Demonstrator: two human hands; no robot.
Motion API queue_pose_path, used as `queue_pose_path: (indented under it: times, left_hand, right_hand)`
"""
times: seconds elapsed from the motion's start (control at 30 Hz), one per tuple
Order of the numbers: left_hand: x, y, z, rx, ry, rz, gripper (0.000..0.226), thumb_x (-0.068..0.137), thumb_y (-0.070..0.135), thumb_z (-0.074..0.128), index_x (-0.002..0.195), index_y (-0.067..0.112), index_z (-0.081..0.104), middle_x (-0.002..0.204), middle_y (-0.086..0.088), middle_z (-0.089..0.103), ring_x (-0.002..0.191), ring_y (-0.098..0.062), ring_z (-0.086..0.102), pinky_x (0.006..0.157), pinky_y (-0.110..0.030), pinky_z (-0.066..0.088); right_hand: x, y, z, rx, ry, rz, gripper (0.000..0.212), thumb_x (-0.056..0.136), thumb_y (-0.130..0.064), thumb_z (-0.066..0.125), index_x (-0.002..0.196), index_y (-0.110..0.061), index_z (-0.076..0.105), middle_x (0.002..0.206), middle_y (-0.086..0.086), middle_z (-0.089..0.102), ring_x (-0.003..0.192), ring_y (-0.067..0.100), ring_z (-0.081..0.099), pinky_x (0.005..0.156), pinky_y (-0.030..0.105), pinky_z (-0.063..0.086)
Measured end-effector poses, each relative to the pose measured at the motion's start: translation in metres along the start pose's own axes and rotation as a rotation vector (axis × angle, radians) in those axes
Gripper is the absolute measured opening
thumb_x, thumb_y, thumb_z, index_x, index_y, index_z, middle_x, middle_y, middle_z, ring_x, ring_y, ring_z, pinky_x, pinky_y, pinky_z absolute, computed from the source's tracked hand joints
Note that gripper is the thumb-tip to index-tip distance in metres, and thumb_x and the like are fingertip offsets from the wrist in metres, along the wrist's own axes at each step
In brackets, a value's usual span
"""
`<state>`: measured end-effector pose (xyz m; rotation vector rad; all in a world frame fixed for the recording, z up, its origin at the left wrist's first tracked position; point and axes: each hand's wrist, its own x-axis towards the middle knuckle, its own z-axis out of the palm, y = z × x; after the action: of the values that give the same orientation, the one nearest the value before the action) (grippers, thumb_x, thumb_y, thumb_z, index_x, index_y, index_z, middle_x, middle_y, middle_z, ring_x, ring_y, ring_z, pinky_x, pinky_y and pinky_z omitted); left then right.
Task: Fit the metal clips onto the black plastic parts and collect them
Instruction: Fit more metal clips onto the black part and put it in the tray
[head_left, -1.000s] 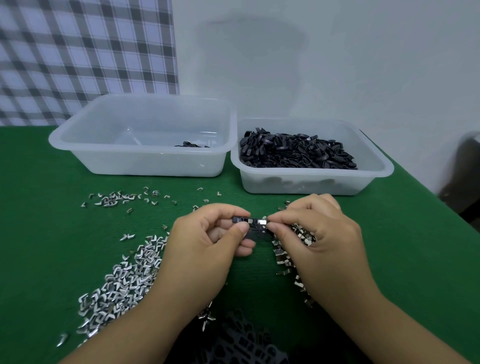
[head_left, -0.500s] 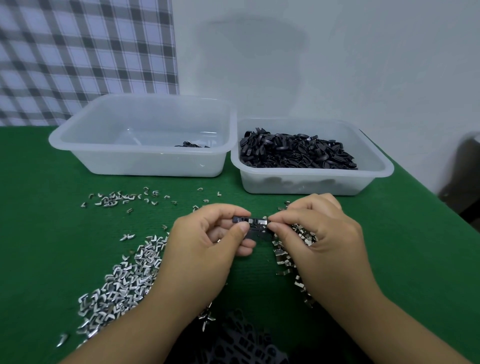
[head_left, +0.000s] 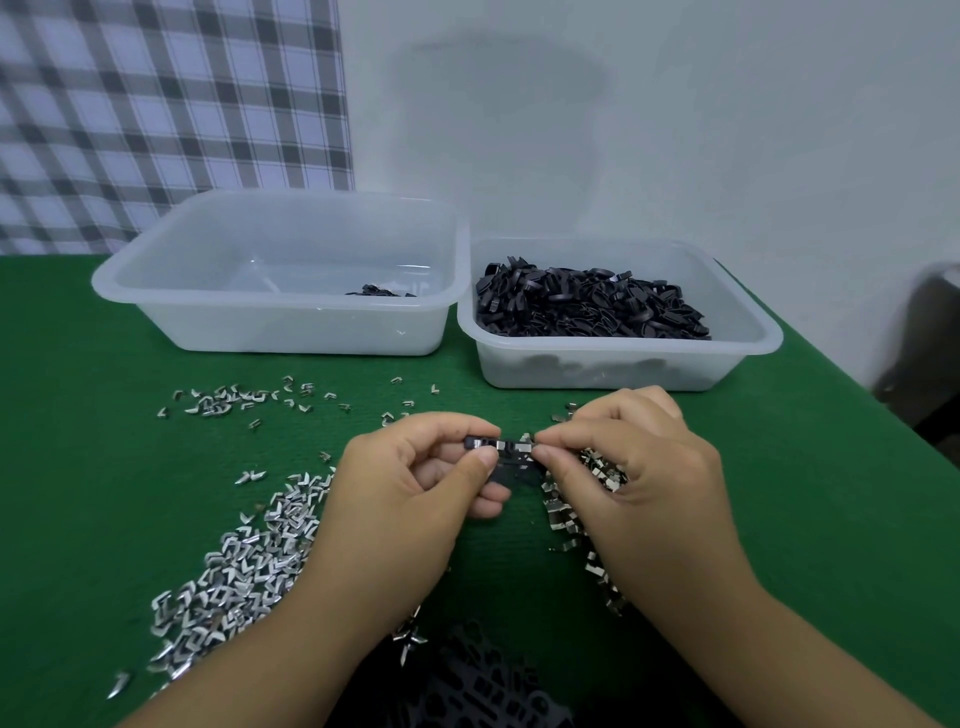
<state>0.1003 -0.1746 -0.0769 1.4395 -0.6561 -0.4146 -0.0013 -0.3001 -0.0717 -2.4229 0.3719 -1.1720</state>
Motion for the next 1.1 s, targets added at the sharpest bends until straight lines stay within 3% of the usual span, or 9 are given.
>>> queue_pose_path:
  times: [0.27,0.53,0.8,1.03,1.1]
  left_hand:
    - [0.000,-0.001,0.000,-0.008,0.002,0.012,0.025,0.080,0.000,0.068,0.081,0.024,0.074,0.065,-0.005,0.072,0.059,-0.019,0.072,0.056,-0.021,0.056]
    - [0.000,0.000,0.000,0.019,-0.051,0.022,0.031,0.083,-0.005,0.063,0.084,0.024,0.074,0.067,-0.005,0.071,0.060,-0.017,0.071,0.056,-0.019,0.055]
    - [0.000,-0.001,0.002,-0.009,0.006,0.037,0.039,0.082,-0.010,0.063,0.087,0.027,0.075,0.073,0.007,0.071,0.067,-0.018,0.074,0.063,-0.017,0.056]
    - [-0.001,0.007,0.000,-0.062,0.117,0.131,0.033,0.080,-0.011,0.063,0.087,0.020,0.071,0.074,-0.004,0.073,0.064,-0.015,0.073,0.061,-0.015,0.055]
    - [0.000,0.008,-0.001,-0.068,0.136,0.133,0.031,0.081,-0.010,0.063,0.084,0.019,0.070,0.074,-0.003,0.074,0.064,-0.014,0.073,0.061,-0.015,0.055]
  right_hand:
    - [0.000,0.000,0.002,-0.031,-0.025,-0.004,0.007,0.070,-0.012,0.078,0.074,-0.017,0.074,0.071,-0.004,0.060,0.077,0.018,0.054,0.069,0.024,0.041]
    - [0.001,-0.001,0.000,0.131,-0.117,0.110,0.011,0.070,-0.011,0.078,0.075,-0.020,0.073,0.075,-0.009,0.062,0.083,0.013,0.056,0.073,0.028,0.045]
    - [0.007,-0.009,-0.003,0.198,-0.182,0.268,0.010,0.075,-0.021,0.071,0.072,-0.029,0.067,0.077,-0.017,0.060,0.087,0.008,0.056,0.082,0.040,0.045]
    - [0.026,-0.022,-0.002,0.154,-0.254,0.291,0.015,0.080,-0.019,0.068,0.069,-0.030,0.064,0.074,-0.012,0.059,0.085,0.005,0.051,0.073,0.016,0.037]
    - [0.034,-0.026,0.000,0.112,-0.304,0.273,0.015,0.081,-0.020,0.067,0.070,-0.030,0.063,0.075,-0.013,0.058,0.085,0.006,0.049,0.073,0.017,0.035]
